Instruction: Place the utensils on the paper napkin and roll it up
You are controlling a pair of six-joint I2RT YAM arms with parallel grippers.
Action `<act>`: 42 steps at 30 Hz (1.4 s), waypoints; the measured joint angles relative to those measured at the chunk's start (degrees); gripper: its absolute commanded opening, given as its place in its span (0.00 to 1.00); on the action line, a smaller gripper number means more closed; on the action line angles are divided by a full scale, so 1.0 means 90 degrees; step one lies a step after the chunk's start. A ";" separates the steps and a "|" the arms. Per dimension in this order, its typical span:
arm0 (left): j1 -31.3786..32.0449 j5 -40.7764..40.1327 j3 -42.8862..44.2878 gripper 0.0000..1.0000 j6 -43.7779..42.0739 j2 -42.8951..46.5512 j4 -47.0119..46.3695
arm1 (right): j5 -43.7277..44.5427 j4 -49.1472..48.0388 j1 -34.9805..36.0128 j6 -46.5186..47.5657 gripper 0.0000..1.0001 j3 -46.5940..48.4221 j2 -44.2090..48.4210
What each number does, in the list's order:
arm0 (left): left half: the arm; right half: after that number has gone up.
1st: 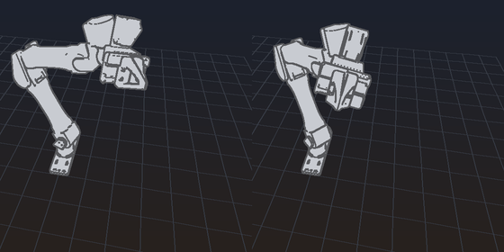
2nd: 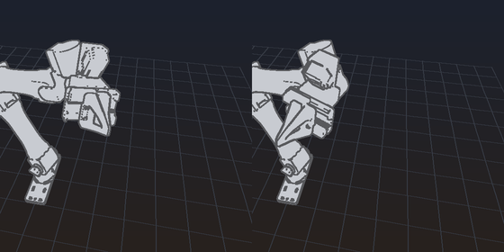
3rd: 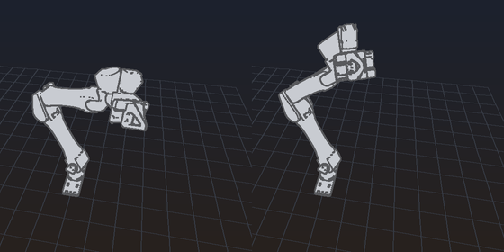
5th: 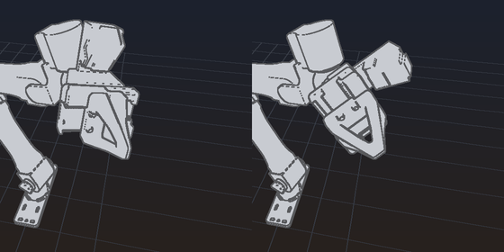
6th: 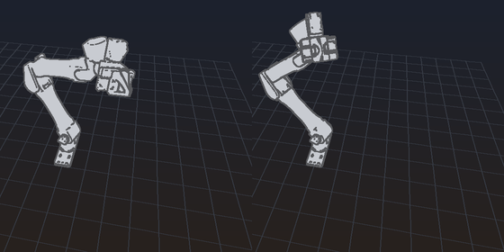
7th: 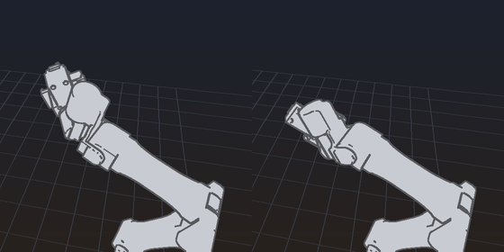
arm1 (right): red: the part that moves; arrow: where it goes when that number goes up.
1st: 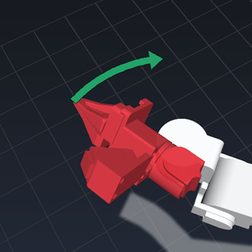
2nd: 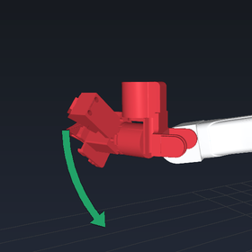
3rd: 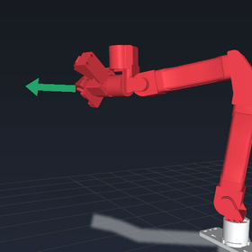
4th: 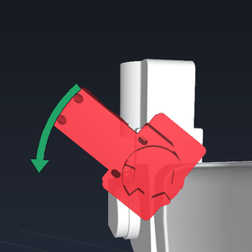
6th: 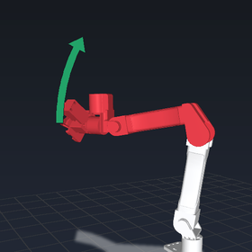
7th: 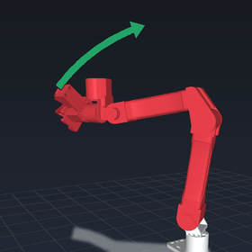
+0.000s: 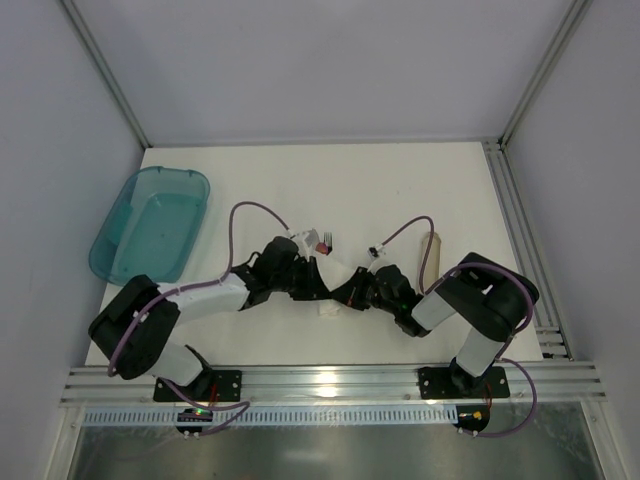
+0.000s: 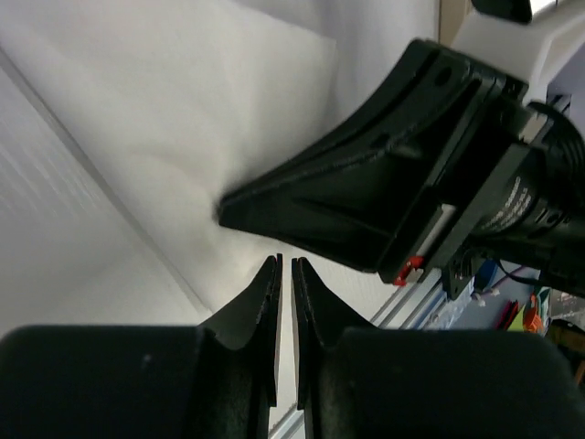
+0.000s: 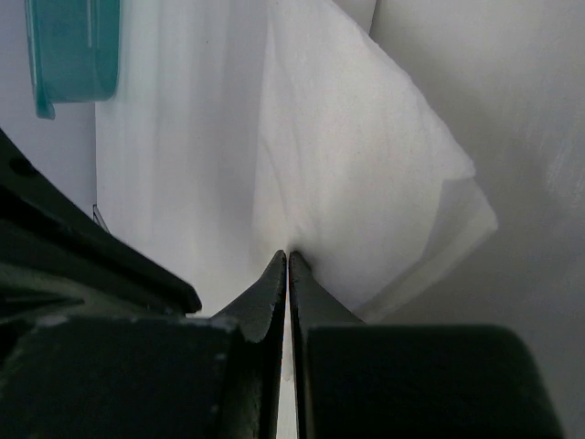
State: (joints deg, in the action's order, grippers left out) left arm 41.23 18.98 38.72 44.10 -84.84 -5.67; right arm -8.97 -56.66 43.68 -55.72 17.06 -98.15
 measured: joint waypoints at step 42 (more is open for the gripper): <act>0.0716 -0.0644 -0.0379 0.11 0.0556 -0.0299 -0.0595 | 0.0187 0.1345 0.0100 0.0461 0.10 -0.0124 0.0950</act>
State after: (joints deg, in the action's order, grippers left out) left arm 47.68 13.19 35.31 49.10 -87.53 -11.03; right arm -7.29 -44.56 44.58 -51.57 15.94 -89.60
